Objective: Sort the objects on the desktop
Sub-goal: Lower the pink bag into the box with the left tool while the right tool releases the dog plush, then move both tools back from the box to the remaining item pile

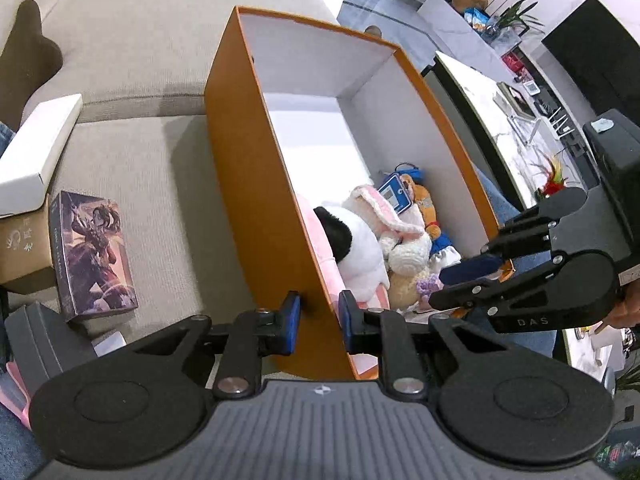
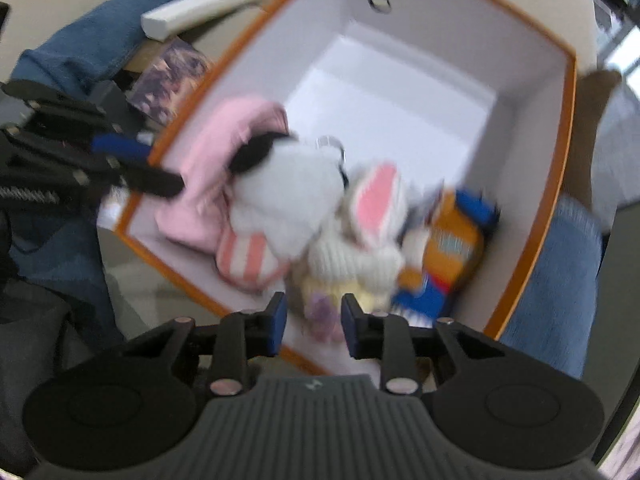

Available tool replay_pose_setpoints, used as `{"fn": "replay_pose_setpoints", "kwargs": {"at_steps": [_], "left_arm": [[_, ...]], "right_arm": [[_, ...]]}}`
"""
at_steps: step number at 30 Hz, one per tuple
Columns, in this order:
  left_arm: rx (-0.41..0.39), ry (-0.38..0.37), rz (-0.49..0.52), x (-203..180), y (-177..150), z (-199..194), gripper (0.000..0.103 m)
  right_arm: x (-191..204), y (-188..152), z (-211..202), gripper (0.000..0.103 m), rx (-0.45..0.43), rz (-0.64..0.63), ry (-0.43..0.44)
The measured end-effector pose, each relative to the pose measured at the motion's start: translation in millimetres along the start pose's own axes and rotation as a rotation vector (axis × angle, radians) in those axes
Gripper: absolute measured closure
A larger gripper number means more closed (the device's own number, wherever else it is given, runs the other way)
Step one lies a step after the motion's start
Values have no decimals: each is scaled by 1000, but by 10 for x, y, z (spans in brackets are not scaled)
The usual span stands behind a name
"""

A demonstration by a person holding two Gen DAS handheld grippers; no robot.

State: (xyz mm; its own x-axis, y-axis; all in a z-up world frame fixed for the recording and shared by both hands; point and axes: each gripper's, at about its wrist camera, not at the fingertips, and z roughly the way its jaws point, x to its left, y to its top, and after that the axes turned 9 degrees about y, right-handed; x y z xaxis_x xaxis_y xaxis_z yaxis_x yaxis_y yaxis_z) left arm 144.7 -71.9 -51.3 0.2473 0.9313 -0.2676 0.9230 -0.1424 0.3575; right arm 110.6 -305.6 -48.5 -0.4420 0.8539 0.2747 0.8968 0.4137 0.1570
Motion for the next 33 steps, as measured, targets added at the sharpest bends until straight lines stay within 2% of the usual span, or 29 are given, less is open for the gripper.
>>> {"fn": "replay_pose_setpoints", "kwargs": {"at_steps": [3, 6, 8, 10, 12, 15, 17, 19, 21, 22, 24, 27, 31, 33], "left_arm": [[2, 8, 17, -27, -34, -3, 81], [11, 6, 27, -37, -82, -31, 81], [11, 12, 35, -25, -116, -56, 82], [5, 24, 57, -38, -147, -80, 83], [1, 29, 58, -40, -150, -84, 83], [1, 24, 43, -22, -150, -75, 83], [5, 24, 46, -29, -164, -69, 83], [3, 21, 48, -51, -177, -72, 82], [-3, 16, 42, -68, -198, -70, 82], [-3, 16, 41, -78, -207, -68, 82], [-4, 19, 43, -100, -218, -65, 82], [-5, 30, 49, -136, -209, -76, 82], [-2, 37, 52, -141, -200, -65, 82], [0, 39, 50, -138, -195, -56, 82]], "right_arm": [[-32, -67, 56, 84, 12, 39, 10], [-13, -118, 92, 87, 27, 48, 35], [36, -152, 101, 97, 36, 66, 65], [158, -173, 92, 97, 24, 63, 113], [291, -194, 84, 96, 24, 0, 95], [353, -187, 40, 90, 3, -54, 62], [360, -163, -16, 65, -45, -112, -16], [362, -131, -12, 63, -69, -164, -82], [305, -60, 54, 62, -60, -175, -72], [285, -37, 116, 58, -45, -176, -61], [248, -29, 186, 56, -25, -196, -79], [201, -19, 230, 61, -1, -182, -79], [164, -122, 150, 79, 28, -149, -14], [138, -141, 146, 79, 39, -136, 0]]}}
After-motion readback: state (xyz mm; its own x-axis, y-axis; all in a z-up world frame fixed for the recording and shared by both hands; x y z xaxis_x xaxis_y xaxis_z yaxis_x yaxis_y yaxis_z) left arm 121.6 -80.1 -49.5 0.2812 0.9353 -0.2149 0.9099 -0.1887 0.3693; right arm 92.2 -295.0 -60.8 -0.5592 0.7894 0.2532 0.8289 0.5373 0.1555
